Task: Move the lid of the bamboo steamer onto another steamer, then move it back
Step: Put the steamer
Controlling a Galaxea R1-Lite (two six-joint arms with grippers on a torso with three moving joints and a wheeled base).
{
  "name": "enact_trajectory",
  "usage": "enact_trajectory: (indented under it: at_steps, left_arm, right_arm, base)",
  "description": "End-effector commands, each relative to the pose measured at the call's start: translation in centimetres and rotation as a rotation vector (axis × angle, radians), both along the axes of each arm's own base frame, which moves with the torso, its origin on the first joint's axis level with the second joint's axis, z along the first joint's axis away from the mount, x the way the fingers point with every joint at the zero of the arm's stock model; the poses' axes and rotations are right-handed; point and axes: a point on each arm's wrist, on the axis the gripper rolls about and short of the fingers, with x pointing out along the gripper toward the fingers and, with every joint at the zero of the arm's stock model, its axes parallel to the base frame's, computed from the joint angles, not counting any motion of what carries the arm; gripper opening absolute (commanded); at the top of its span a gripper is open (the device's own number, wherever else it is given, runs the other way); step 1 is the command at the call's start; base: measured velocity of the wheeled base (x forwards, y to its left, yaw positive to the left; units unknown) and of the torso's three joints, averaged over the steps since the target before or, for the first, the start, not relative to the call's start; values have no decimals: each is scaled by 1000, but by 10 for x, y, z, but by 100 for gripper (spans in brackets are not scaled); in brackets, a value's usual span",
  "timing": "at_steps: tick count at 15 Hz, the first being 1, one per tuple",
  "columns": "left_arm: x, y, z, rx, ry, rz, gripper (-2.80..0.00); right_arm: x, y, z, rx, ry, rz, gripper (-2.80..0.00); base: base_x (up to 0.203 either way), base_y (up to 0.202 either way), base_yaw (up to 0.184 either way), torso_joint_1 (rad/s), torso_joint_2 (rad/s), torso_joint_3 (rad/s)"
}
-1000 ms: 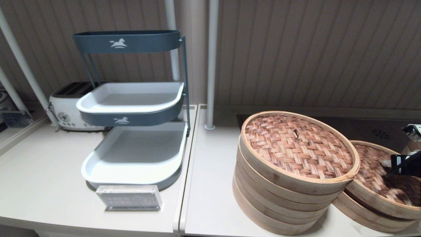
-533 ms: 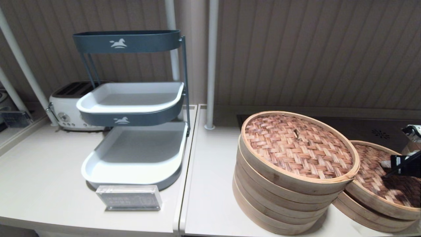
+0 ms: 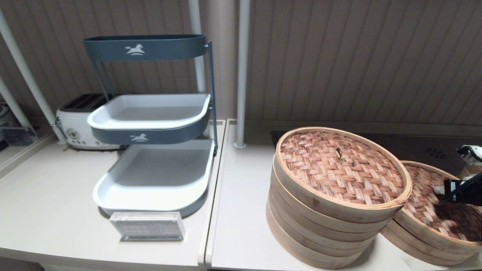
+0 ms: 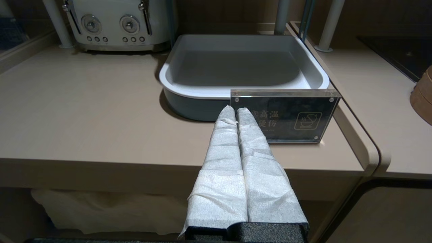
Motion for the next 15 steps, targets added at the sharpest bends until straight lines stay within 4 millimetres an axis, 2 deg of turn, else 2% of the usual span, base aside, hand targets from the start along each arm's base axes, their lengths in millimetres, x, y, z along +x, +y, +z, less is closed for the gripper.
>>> enact_trajectory:
  at_steps: [1, 9, 15]
  left_arm:
    - [2, 0, -8, 0, 27, 0, -280]
    - [2, 0, -8, 0, 27, 0, -280]
    - [2, 0, -8, 0, 27, 0, -280]
  right_arm:
    - [2, 3, 0, 0, -1, 15, -280]
    - [8, -5, 2, -7, -12, 3, -280]
    - [9, -3, -2, 0, -3, 12, -280]
  base:
    - [0, 0, 0, 0, 0, 0]
    - [0, 0, 0, 0, 0, 0]
    - [0, 0, 0, 0, 0, 0]
